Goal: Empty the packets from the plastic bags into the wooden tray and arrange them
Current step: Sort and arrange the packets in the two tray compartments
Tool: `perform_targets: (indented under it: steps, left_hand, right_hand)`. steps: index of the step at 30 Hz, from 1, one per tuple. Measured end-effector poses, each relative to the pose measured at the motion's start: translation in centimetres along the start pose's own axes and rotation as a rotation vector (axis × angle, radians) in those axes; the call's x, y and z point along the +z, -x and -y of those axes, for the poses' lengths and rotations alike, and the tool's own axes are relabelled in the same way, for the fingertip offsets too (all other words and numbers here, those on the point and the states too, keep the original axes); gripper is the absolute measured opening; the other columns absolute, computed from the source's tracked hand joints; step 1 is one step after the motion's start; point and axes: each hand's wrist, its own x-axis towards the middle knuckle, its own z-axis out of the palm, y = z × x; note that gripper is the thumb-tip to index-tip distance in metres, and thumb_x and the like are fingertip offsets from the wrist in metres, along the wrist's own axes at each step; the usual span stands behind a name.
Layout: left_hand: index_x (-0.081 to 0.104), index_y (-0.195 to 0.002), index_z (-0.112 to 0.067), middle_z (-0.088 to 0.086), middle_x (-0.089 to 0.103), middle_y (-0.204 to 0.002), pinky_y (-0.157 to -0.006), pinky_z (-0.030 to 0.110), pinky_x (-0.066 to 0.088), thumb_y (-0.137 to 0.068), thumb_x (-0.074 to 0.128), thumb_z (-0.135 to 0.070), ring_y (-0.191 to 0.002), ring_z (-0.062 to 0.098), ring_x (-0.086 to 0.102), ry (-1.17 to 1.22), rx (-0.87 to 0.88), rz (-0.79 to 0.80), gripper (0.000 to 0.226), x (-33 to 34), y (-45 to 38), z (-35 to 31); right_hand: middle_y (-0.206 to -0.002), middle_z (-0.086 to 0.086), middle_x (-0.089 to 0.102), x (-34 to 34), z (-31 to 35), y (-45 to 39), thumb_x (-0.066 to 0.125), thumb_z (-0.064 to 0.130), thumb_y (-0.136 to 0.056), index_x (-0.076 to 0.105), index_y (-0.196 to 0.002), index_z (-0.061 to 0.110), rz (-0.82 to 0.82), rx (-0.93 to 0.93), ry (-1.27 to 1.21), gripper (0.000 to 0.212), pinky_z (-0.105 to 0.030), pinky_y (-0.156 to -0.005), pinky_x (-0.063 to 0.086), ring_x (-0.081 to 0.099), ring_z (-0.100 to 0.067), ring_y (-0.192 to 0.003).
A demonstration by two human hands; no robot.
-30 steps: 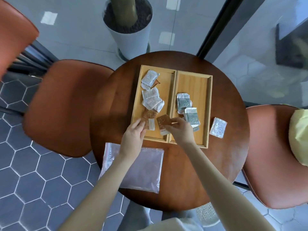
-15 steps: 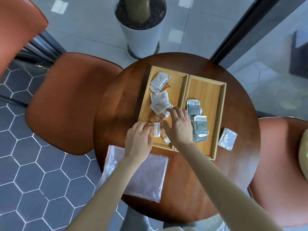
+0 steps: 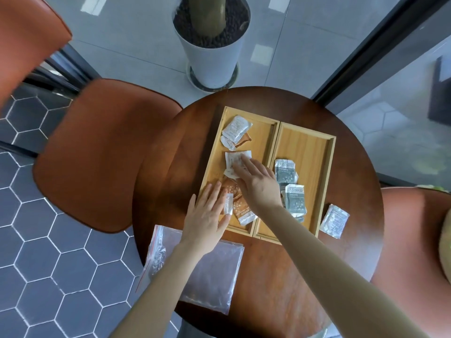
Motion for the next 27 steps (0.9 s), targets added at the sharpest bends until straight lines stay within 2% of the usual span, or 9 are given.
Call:
perform_targets:
  steps: [3, 8, 12, 14, 16, 19, 22, 25, 27]
  left_hand:
    - [0.045, -0.134, -0.015, 0.008, 0.048, -0.142, -0.097, 0.053, 0.041, -0.094, 0.014, -0.048, -0.131, 0.026, 0.044, 0.0, -0.016, -0.009, 0.059, -0.4, 0.0, -0.2]
    - [0.049, -0.131, -0.016, 0.008, 0.049, -0.141, -0.096, 0.056, 0.042, -0.088, 0.029, -0.045, -0.129, 0.028, 0.047, -0.015, -0.028, 0.004, 0.055, -0.8, -0.4, -0.4]
    - [0.038, -0.139, -0.016, 0.008, 0.033, -0.151, -0.109, 0.056, 0.026, -0.091, 0.031, -0.042, -0.139, 0.028, 0.03, 0.059, -0.031, -0.011, 0.055, -1.0, -0.5, -0.8]
    - [0.028, -0.144, -0.018, 0.005, 0.022, -0.155, -0.115, 0.05, 0.015, -0.096, 0.031, -0.04, -0.144, 0.023, 0.017, 0.083, -0.048, -0.001, 0.052, -1.1, -0.5, -1.0]
    - [0.024, -0.144, -0.02, 0.003, 0.018, -0.156, -0.116, 0.047, 0.011, -0.097, 0.032, -0.038, -0.145, 0.02, 0.013, 0.098, -0.064, 0.0, 0.052, -1.4, -0.6, -1.3]
    - [0.03, -0.142, -0.019, 0.004, 0.025, -0.154, -0.116, 0.046, 0.014, -0.096, 0.036, -0.036, -0.144, 0.02, 0.017, 0.132, -0.09, -0.022, 0.049, -1.8, -0.8, -1.6]
    - [0.039, -0.137, -0.018, 0.007, 0.035, -0.15, -0.114, 0.047, 0.02, -0.093, 0.045, -0.033, -0.141, 0.022, 0.025, 0.143, -0.108, -0.074, 0.047, -1.9, -0.8, -1.9]
    - [0.041, -0.136, -0.016, 0.009, 0.04, -0.147, -0.111, 0.049, 0.028, -0.09, 0.051, -0.032, -0.139, 0.024, 0.031, 0.112, -0.091, -0.128, 0.049, -1.9, -1.0, -2.1]
    - [0.038, -0.138, -0.014, 0.01, 0.038, -0.148, -0.11, 0.048, 0.03, -0.09, 0.05, -0.033, -0.139, 0.025, 0.03, 0.058, -0.061, -0.121, 0.053, -1.9, -1.3, -2.3]
  right_hand:
    - [-0.133, -0.014, 0.057, -0.2, -0.6, 0.0, 0.065, 0.016, -0.084, 0.06, -0.12, 0.015, -0.006, -0.02, 0.055, 0.037, -0.052, -0.095, 0.045, 0.052, -0.037, -0.121]
    - [-0.146, -0.014, 0.04, -1.3, -1.2, -1.1, 0.045, 0.023, -0.095, 0.044, -0.136, 0.019, 0.044, -0.05, 0.052, 0.041, -0.05, -0.11, 0.028, 0.033, -0.035, -0.136]
    - [-0.118, -0.016, 0.065, -2.9, -1.1, -1.0, 0.045, 0.022, -0.092, 0.065, -0.112, 0.01, -0.153, -0.012, -0.189, 0.031, -0.038, -0.088, 0.049, 0.057, -0.033, -0.11]
    - [-0.099, -0.011, 0.068, -4.1, -0.9, -1.1, 0.051, 0.015, -0.092, 0.068, -0.101, 0.004, -0.224, 0.162, -0.432, 0.022, -0.013, -0.07, 0.045, 0.061, -0.024, -0.089]
    - [-0.089, -0.005, 0.064, -4.6, -1.0, -1.4, 0.052, 0.014, -0.092, 0.067, -0.101, 0.003, -0.173, 0.415, -0.659, 0.02, -0.006, -0.057, 0.042, 0.059, -0.016, -0.078]
    - [-0.099, -0.009, 0.069, -4.0, -1.7, -2.0, 0.058, 0.015, -0.089, 0.062, -0.111, 0.005, -0.046, 0.593, -0.781, 0.025, -0.014, -0.057, 0.047, 0.062, -0.016, -0.079]
    - [-0.111, -0.013, 0.066, -3.0, -1.4, -1.7, 0.065, 0.011, -0.083, 0.05, -0.125, 0.006, 0.038, 0.579, -0.691, 0.045, -0.022, -0.068, 0.052, 0.064, -0.021, -0.089]
    - [-0.115, -0.016, 0.059, -2.0, -0.5, -0.2, 0.061, 0.007, -0.082, 0.05, -0.122, 0.004, -0.111, 0.387, -0.31, 0.042, -0.039, -0.076, 0.056, 0.06, -0.03, -0.099]
    - [-0.105, -0.018, 0.063, -1.4, 0.0, 0.9, 0.058, 0.004, -0.079, 0.059, -0.109, 0.001, -0.214, 0.286, -0.2, 0.03, -0.045, -0.072, 0.056, 0.06, -0.034, -0.092]
